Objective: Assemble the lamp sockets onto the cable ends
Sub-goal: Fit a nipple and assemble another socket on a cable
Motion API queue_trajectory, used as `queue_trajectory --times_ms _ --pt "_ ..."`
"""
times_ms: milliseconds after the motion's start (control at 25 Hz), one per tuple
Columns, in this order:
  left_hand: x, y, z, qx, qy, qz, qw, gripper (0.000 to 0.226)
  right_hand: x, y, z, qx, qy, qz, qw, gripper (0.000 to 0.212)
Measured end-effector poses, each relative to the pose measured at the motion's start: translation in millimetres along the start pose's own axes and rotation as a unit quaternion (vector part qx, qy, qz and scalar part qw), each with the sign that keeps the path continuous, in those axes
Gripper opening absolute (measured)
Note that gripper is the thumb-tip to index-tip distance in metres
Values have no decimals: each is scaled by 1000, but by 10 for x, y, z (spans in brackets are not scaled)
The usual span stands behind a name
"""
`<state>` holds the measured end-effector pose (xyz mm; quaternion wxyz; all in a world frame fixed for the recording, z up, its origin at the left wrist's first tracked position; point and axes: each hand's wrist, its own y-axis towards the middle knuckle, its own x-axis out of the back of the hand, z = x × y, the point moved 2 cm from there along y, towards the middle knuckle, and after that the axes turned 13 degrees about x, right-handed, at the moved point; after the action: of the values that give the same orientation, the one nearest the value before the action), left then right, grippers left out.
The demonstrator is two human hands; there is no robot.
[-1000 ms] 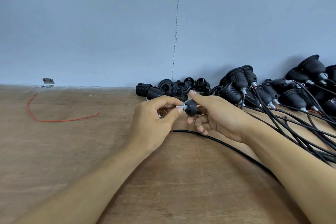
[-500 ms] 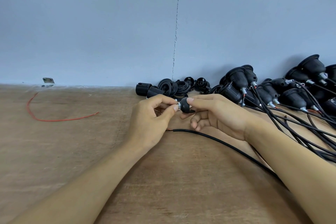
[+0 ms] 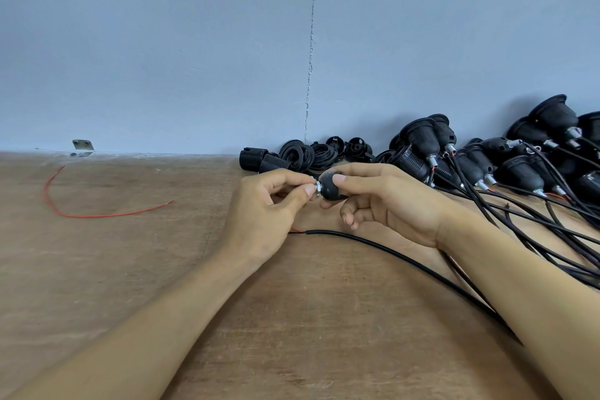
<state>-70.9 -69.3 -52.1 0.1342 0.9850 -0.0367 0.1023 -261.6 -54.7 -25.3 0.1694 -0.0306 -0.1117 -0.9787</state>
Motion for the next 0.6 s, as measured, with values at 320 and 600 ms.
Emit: queue_trajectory --times_ms 320,600 --pt "-3 -16 -3 -14 -4 -2 1000 16 -64 3 -1 -38 -11 -35 999 36" --pt "-21 -42 -38 -27 -10 -8 1000 20 -116 -10 -27 -137 -56 -20 989 93"
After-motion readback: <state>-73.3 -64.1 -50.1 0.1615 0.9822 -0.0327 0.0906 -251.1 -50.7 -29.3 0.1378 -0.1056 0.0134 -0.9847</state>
